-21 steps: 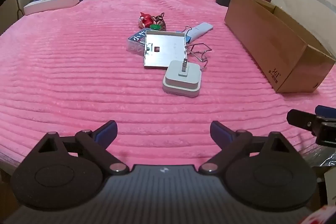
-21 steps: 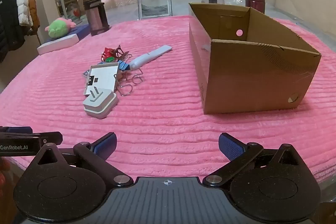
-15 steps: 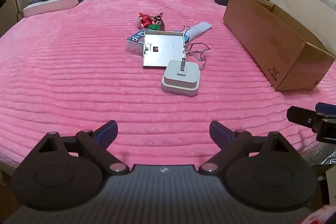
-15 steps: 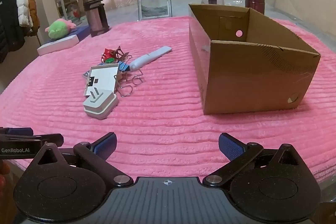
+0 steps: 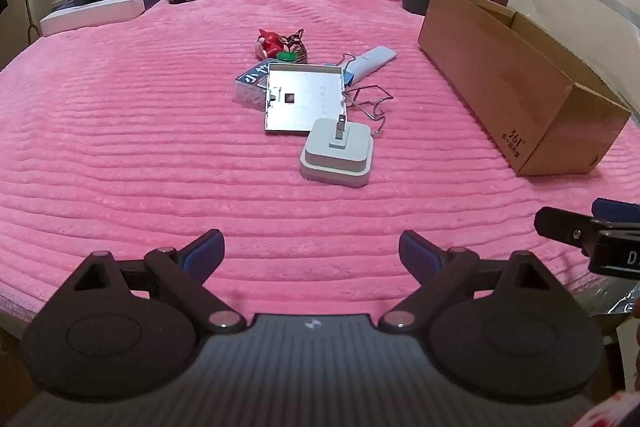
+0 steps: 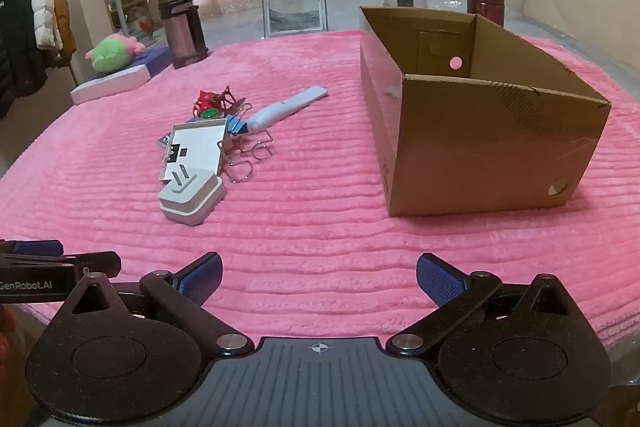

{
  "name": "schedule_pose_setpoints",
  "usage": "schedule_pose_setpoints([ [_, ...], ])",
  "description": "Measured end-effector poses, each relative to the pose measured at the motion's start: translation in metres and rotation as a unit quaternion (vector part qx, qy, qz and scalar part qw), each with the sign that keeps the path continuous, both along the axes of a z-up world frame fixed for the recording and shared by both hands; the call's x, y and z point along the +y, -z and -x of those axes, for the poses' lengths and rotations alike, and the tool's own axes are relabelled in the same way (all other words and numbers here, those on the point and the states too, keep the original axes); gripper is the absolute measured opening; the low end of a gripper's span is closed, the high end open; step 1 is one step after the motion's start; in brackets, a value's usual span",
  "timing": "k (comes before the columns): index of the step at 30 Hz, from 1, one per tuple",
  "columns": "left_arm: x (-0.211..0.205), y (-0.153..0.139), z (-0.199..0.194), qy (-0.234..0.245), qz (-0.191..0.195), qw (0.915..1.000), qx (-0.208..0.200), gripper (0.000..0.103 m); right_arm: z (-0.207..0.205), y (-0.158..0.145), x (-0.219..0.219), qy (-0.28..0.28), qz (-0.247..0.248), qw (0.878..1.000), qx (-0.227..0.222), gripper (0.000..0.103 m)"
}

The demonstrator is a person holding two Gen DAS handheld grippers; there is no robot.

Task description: Organize rigid objects

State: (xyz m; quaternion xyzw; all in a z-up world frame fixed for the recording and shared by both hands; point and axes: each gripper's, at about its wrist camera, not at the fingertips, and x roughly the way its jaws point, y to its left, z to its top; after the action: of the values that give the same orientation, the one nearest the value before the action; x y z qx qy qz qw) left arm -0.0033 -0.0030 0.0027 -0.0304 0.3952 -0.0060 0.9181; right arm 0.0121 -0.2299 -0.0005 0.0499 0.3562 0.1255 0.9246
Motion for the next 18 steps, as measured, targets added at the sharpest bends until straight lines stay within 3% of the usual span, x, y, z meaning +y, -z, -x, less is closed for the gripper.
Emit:
schedule_pose_setpoints([
  [18, -0.0028, -0.0007, 0.0021, 0.006, 0.013, 0.9999, -0.001, 0.092, 0.0008, 0.0005, -0.0022, 0.0, 0.004, 1.0, 0.001, 0.101],
])
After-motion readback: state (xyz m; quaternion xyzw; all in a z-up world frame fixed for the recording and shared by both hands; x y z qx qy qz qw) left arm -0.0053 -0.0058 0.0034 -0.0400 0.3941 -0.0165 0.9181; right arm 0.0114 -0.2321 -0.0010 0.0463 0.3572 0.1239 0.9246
